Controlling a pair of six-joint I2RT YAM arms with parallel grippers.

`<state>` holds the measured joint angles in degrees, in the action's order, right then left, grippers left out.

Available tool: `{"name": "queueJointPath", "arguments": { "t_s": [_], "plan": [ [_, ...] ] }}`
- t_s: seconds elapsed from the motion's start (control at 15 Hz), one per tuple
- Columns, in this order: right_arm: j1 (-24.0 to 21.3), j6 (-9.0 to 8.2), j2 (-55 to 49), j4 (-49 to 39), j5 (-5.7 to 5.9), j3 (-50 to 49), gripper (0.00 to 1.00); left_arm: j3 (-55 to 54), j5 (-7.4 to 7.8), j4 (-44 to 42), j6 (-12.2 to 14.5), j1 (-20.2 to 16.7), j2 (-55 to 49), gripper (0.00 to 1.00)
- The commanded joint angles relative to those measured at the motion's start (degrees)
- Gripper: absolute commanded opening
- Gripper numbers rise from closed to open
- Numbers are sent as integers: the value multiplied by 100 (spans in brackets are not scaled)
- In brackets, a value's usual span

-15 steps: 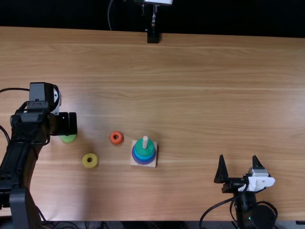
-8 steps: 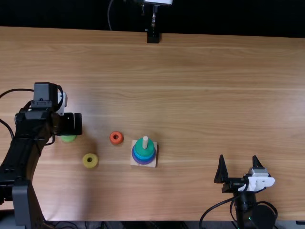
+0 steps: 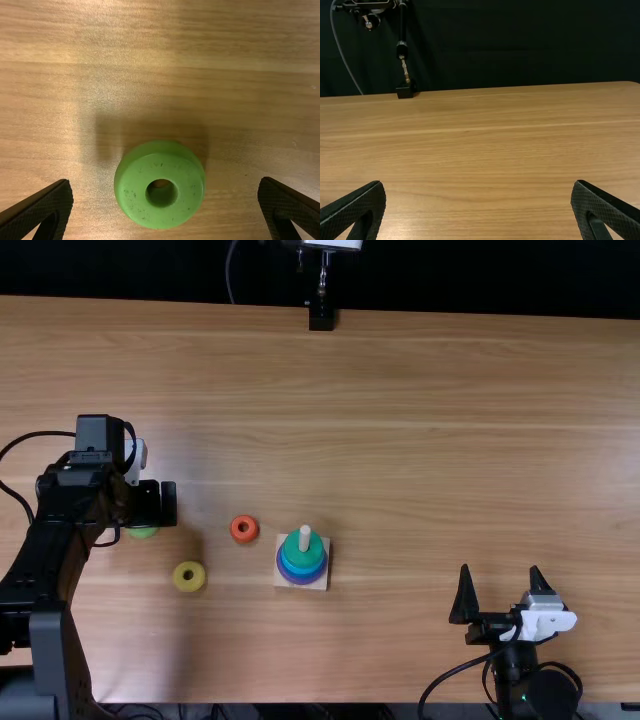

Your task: Build the Hanoi tower: stack the rings onto the peg from bottom to top in this color order: purple, dark blue, light blue, dark green, light green, yellow, orange.

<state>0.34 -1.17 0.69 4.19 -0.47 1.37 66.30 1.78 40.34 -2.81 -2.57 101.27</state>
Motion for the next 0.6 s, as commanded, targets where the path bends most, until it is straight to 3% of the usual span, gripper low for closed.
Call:
{"name": "queueJointPath", "arguments": {
  "t_s": [0.0, 0.53],
  "plan": [
    [-25, 22, -69, 31, -37, -58, 100, -91, 33, 6, -4, 63, 209, 100],
    [-25, 22, -69, 31, -37, -58, 100, -91, 22, 27, -4, 116, 578, 100]
  ]
}}
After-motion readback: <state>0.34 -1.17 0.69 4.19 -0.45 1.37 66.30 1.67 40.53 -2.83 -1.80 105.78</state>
